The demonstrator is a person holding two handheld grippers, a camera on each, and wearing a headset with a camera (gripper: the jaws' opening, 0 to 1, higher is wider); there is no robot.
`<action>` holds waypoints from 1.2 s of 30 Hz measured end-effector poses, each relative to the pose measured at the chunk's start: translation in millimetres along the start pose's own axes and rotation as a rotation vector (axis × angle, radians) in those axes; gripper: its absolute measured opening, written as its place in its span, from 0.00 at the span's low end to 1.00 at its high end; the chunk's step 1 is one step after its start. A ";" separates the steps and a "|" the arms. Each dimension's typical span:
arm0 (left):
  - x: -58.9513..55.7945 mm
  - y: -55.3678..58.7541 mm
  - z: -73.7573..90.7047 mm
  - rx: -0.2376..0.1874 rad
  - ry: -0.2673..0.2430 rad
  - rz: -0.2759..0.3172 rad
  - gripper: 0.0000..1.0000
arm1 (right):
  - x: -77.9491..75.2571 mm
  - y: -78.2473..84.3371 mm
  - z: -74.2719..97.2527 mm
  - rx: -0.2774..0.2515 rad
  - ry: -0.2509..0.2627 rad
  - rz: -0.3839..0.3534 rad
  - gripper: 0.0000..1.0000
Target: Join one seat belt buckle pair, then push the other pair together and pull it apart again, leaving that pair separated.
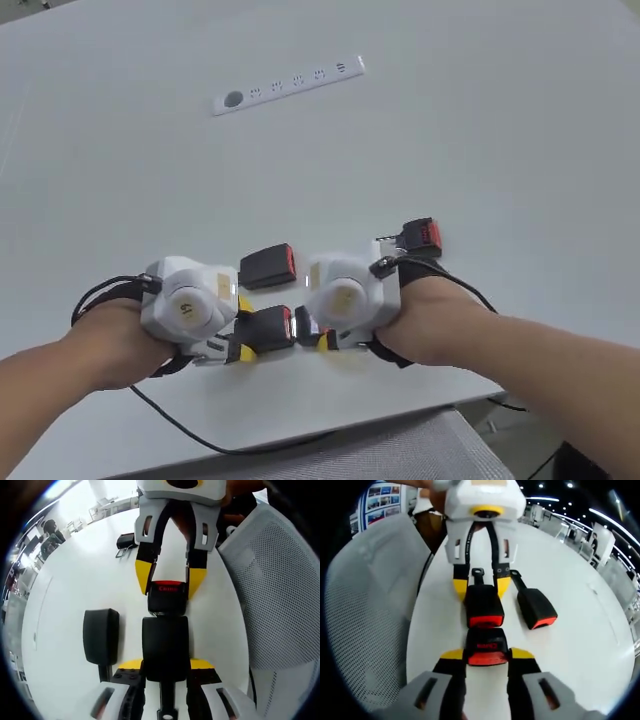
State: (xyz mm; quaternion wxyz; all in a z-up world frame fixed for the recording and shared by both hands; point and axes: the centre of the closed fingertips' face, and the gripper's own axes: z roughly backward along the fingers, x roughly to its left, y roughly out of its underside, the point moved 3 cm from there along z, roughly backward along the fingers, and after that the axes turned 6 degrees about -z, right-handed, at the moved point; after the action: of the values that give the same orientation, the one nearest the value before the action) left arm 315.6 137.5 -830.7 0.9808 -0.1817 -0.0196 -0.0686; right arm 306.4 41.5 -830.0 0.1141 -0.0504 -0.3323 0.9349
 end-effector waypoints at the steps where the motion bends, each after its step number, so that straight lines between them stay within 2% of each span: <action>1: 0.1 0.6 -1.2 0.001 0.001 0.004 0.31 | -0.7 0.5 0.3 0.006 0.001 0.004 0.28; 8: 1.9 3.0 -0.9 -0.022 -0.001 0.014 0.31 | -2.5 2.4 0.8 0.011 -0.004 0.016 0.29; 12: 3.4 4.0 -0.6 -0.055 -0.003 0.014 0.31 | -5.1 2.5 -0.1 0.010 -0.008 0.021 0.29; 21: 3.8 1.4 -0.6 -0.056 0.000 0.011 0.31 | -7.7 0.8 -1.3 0.016 -0.022 0.025 0.29; 25: 3.2 -0.1 0.3 -0.056 -0.004 0.017 0.31 | -9.3 -0.4 -1.3 0.038 -0.032 0.036 0.29; 36: 0.5 -6.4 3.9 -0.070 -0.004 0.020 0.32 | -8.4 0.3 0.3 0.062 -0.026 0.057 0.31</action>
State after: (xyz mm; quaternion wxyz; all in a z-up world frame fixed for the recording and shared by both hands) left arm 315.1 132.9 -824.7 0.9745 -0.2160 -0.0173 -0.0591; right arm 314.4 39.0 -829.8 0.0846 -0.0444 -0.3028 0.9482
